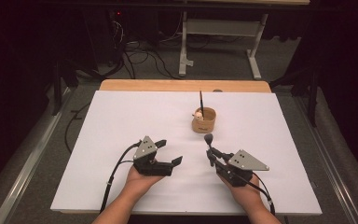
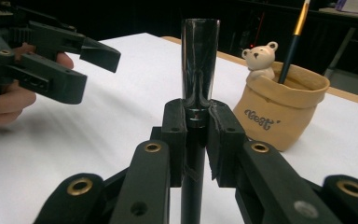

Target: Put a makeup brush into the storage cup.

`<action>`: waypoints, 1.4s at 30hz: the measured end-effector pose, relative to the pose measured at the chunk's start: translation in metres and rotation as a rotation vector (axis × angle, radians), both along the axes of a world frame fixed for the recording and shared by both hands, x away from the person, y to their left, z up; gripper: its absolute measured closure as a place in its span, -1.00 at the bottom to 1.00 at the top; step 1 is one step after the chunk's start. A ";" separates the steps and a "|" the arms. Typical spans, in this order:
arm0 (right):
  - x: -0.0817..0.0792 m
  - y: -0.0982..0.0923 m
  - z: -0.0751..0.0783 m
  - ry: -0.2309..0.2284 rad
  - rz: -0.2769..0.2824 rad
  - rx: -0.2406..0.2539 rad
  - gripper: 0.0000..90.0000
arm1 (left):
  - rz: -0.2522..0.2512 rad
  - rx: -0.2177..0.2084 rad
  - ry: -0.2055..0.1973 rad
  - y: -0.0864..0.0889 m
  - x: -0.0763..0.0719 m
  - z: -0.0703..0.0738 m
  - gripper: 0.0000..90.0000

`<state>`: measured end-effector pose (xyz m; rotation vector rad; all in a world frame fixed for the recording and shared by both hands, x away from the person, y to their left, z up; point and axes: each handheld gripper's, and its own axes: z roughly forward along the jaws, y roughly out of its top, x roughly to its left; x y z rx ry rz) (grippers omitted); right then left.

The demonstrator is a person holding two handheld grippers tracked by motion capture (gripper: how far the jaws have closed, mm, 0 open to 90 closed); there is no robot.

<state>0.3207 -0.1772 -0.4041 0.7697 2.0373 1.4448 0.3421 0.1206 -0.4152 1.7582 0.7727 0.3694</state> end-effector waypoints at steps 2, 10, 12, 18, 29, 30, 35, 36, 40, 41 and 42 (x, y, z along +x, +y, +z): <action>0.001 -0.002 0.000 -0.003 -0.005 0.004 0.79 | 0.001 -0.004 0.002 0.000 0.001 0.000 -0.79; 0.003 -0.011 0.003 -0.006 -0.035 0.019 0.79 | -0.010 -0.008 -0.007 0.000 0.001 -0.001 -0.95; 0.004 -0.013 0.003 -0.006 -0.044 0.024 0.79 | -0.011 0.000 -0.011 0.000 0.001 -0.003 -0.99; 0.005 -0.017 0.005 -0.013 -0.057 0.031 0.79 | -0.005 0.004 -0.022 0.001 0.000 -0.004 -0.99; 0.018 -0.026 0.019 -0.018 -0.086 0.054 0.79 | 0.012 -0.011 -0.013 0.006 -0.003 0.001 -0.99; 0.019 -0.026 0.020 -0.014 -0.090 0.049 0.79 | 0.011 -0.004 -0.012 0.007 -0.003 0.002 -0.99; 0.027 -0.027 0.026 -0.006 -0.098 0.064 0.79 | 0.019 0.003 -0.007 0.013 -0.006 0.005 -0.99; 0.029 -0.027 0.027 -0.004 -0.104 0.064 0.79 | 0.019 0.003 -0.005 0.014 -0.006 0.005 -0.99; 0.036 -0.025 0.032 0.002 -0.110 0.079 0.79 | 0.019 0.031 -0.009 0.018 -0.008 0.004 -0.99; 0.038 -0.024 0.033 0.004 -0.114 0.079 0.79 | 0.020 0.028 -0.008 0.019 -0.008 0.004 -0.99; 0.040 -0.023 0.034 0.004 -0.112 0.080 0.79 | 0.020 0.024 -0.009 0.019 -0.008 0.003 -0.99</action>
